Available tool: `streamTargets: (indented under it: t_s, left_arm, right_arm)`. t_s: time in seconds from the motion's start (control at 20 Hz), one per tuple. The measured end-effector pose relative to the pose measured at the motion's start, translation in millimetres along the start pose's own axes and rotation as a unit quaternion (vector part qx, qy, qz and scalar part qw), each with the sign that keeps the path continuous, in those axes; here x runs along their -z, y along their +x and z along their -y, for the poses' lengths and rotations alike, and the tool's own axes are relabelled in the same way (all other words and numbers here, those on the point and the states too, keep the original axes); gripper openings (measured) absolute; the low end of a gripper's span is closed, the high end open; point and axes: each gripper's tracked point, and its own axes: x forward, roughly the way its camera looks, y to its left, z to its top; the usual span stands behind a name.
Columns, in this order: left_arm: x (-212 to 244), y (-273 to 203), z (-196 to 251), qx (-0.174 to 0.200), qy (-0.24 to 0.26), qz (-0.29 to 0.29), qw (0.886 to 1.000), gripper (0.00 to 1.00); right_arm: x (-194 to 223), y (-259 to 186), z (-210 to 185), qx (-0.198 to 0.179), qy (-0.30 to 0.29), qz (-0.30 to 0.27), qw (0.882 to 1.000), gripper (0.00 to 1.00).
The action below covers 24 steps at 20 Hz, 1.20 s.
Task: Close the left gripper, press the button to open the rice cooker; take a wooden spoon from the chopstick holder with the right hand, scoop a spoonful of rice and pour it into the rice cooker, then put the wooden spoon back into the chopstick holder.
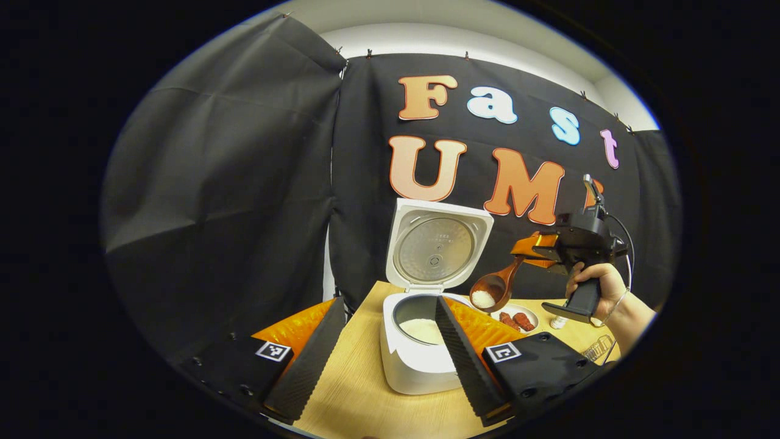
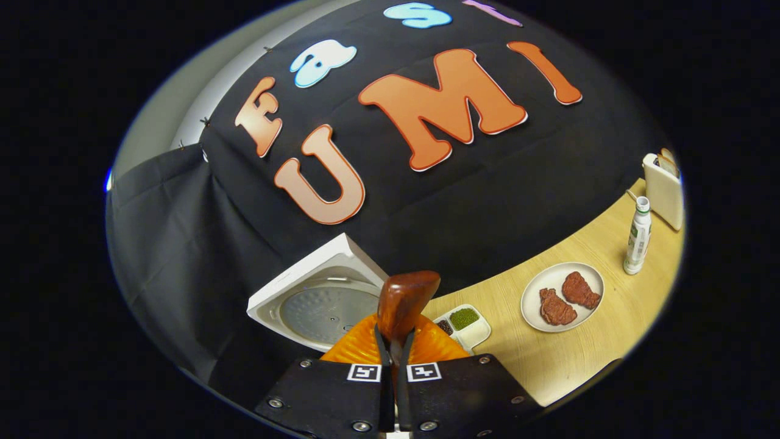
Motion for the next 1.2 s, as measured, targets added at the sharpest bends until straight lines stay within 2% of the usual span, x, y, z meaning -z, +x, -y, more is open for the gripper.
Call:
streamTargets:
  t_s: [0.35, 0.7, 1.2]
  left_arm:
    - [3.7, -1.5, -7.8, -0.006, -0.001, -0.004, 1.0, 1.0]
    - [6.7, -2.4, -9.6, -0.007, -0.002, -0.007, 1.0, 1.0]
    - [8.6, -6.1, -14.0, -0.011, -0.006, -0.006, 1.0, 1.0]
  right_arm:
    - [1.4, 4.6, -25.2, -0.013, -0.105, 0.015, 0.994, 0.01]
    - [9.2, 0.0, -54.2, -0.045, -0.228, 0.031, 0.972, 0.01]
    - [17.5, -0.4, -73.9, -0.061, -0.304, 0.037, 0.95, 0.01]
